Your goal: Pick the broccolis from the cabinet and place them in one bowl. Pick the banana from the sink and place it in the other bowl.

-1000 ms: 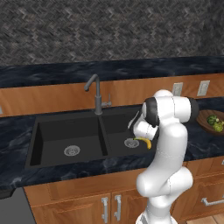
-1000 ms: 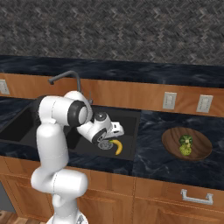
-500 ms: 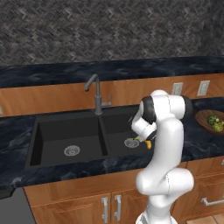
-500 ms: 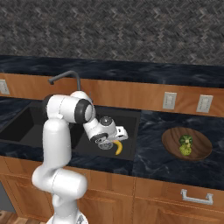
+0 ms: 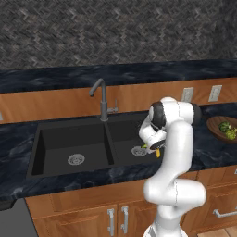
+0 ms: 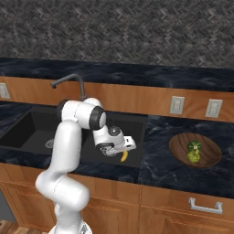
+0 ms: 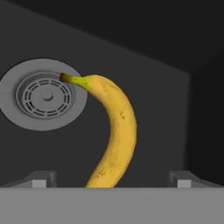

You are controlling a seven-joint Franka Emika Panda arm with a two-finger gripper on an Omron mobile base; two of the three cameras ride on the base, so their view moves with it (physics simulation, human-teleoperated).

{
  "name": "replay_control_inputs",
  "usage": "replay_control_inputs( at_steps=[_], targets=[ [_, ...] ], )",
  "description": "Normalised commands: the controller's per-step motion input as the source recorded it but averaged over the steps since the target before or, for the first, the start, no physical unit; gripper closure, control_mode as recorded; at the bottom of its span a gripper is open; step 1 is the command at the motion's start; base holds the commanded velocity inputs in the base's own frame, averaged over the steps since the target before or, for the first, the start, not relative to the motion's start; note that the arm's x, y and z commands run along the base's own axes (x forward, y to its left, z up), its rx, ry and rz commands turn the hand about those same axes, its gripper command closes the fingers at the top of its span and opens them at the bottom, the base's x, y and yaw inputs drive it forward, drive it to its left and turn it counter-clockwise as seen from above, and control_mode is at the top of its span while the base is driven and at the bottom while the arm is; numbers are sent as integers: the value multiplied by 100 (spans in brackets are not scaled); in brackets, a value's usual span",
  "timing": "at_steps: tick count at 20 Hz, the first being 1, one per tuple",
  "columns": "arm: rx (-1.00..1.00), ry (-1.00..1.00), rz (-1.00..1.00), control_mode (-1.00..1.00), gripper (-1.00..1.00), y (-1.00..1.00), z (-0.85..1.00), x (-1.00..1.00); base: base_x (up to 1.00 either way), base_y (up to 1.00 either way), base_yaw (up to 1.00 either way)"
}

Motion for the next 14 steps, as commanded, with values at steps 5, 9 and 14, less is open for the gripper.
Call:
replay_control_inputs(
  at_steps=[5,9,14],
  targets=[
    [0,9,1,-100,-100,-13,0,45,0,0,0],
    [0,8,0,-100,-100,1,-4,44,0,0,0],
    [0,12,0,-100,-100,1,-11,44,0,0,0]
  ],
)
